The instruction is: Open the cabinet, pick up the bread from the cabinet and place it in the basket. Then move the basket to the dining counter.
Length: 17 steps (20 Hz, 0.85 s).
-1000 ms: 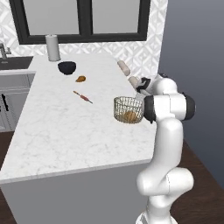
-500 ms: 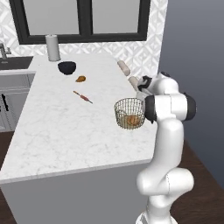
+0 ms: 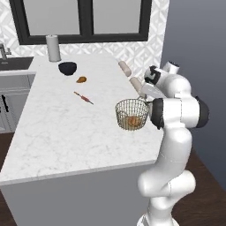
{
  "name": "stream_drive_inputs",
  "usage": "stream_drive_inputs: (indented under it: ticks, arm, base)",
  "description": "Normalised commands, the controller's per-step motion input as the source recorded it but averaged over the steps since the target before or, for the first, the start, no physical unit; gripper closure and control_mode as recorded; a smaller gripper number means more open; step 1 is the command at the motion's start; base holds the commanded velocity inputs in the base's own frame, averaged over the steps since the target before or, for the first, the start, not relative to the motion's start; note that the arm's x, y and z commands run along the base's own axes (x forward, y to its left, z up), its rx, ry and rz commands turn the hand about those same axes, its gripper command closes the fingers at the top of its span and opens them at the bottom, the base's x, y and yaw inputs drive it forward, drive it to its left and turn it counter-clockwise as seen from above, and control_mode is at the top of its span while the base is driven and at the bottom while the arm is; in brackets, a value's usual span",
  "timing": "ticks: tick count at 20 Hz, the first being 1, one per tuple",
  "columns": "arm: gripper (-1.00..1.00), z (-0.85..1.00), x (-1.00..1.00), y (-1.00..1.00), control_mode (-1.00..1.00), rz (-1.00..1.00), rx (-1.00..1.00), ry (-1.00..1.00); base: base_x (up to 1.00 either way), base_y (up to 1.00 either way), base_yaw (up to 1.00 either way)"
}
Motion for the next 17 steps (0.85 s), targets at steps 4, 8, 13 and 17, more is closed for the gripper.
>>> stream_drive_inputs:
  ticks: [4,8,13,17]
  arm:
    - [-1.00,0.61,-1.00,0.27,-1.00,0.16,-0.05,0.00]
    - [-1.00,0.35,-1.00,0.63,-1.00,0.18,-0.08,0.00]
    - [-1.00,0.33,-1.00,0.76,-1.00,0.10,-0.09,0.00]
    - [-1.00,0.47,-1.00,0.50,-1.00,0.01,-0.07,0.00]
  base:
    - [0.00,0.00,0.00]
    - [0.00,0.00,0.00]
    - [0.00,0.00,0.00]
    - [0.00,0.00,0.00]
